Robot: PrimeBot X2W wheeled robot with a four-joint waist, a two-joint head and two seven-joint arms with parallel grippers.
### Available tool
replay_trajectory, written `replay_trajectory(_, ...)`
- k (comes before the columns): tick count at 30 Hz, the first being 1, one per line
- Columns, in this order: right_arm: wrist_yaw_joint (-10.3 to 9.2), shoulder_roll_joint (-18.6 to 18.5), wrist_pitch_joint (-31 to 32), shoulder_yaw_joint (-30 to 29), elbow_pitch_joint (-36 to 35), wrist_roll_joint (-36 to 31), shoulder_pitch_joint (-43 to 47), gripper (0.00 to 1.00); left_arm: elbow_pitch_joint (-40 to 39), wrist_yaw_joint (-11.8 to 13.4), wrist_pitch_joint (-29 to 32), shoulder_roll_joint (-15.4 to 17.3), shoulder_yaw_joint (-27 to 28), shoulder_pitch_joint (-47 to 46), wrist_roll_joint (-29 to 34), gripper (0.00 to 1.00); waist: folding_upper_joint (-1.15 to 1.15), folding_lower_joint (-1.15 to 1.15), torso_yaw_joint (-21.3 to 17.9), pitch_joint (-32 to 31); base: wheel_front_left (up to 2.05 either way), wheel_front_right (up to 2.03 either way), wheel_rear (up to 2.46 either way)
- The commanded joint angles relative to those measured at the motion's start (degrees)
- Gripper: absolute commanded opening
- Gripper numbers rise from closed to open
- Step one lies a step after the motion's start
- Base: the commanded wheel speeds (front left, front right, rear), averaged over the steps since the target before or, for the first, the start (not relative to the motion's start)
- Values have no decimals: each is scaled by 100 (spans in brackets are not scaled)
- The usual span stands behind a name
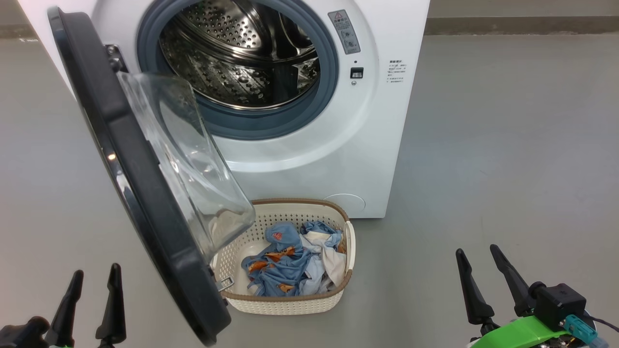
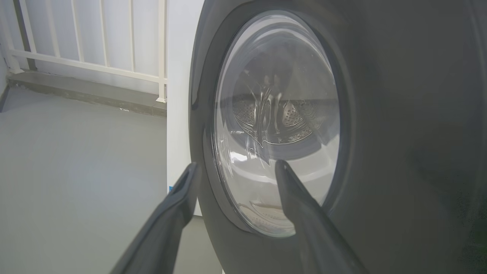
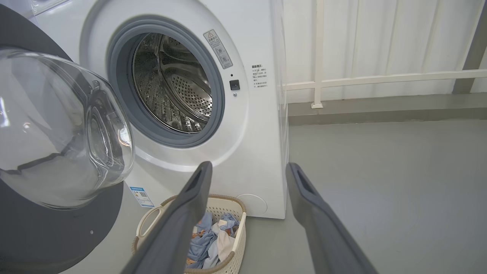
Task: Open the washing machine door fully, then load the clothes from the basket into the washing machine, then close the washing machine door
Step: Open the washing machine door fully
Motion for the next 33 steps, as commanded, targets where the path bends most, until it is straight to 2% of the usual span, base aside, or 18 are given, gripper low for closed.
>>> replay_trajectory(1, 9, 4, -68, 132, -116, -77, -83, 100, -144, -9, -37, 135, 201, -183, 55, 100, 0, 0, 2, 2, 0, 0, 0)
replay_trajectory(30, 9, 57, -69, 116, -78, -144, -76, 100, -115, -9, -37, 201, 190, -231, 172, 100, 0, 0, 13, 1, 0, 0, 0)
replay_trajectory(31, 9, 58, -69, 112, -78, -147, -77, 100, -119, -9, -37, 200, 196, -233, 174, 97, 0, 0, 14, 1, 0, 0, 0)
replay_trajectory(32, 9, 59, -69, 107, -79, -149, -77, 100, -128, -9, -37, 197, 201, -235, 171, 25, 0, 0, 15, 1, 0, 0, 0)
replay_trajectory(33, 9, 60, -69, 103, -80, -150, -77, 100, -149, -9, -37, 199, 204, -237, 170, 0, 0, 0, 17, 0, 0, 0, 0)
